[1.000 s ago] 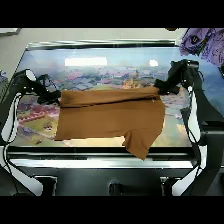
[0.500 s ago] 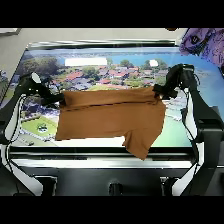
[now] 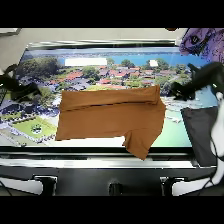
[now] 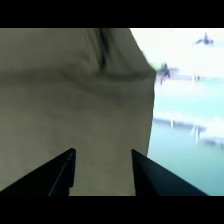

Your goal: Fold the clothes and pants, and hang the long-sleeved shirts on hangers.

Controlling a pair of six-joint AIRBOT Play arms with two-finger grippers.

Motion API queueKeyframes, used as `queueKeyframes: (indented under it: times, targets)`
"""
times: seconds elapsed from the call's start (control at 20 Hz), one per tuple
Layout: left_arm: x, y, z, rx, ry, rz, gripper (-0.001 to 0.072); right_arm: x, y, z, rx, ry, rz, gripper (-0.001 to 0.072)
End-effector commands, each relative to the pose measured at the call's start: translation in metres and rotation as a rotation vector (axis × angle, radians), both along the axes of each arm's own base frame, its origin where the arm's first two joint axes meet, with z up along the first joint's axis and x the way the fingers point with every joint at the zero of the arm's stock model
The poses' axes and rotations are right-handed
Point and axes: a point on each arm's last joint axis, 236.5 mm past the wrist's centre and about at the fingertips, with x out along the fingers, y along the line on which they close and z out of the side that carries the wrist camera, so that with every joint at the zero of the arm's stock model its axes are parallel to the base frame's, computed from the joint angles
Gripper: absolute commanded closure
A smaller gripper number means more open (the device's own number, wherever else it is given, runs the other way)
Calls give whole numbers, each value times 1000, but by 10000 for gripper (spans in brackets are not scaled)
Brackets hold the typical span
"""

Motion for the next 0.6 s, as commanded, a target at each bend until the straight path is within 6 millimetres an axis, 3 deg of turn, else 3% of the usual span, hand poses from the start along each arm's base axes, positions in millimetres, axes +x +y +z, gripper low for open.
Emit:
queueKeyframes:
  times: [0.0, 0.1, 0.2, 0.35, 0.55]
  targets:
    - [-48, 10, -10, -63, -8, 112, 95, -77, 10, -21, 128, 57, -47, 289]
    - [-70, -3, -29, -144, -22, 178, 95, -121, 31, -44, 165, 127, -55, 289]
    - [-85, -23, -45, -234, -38, 213, 95, -151, 51, -63, 214, 175, -72, 289]
    - [-100, -49, -61, -329, -22, 204, 96, -179, 72, -88, 282, 230, -101, 290]
    - [-100, -56, -62, -359, -19, 212, 95, -200, 90, -103, 350, 285, -146, 290]
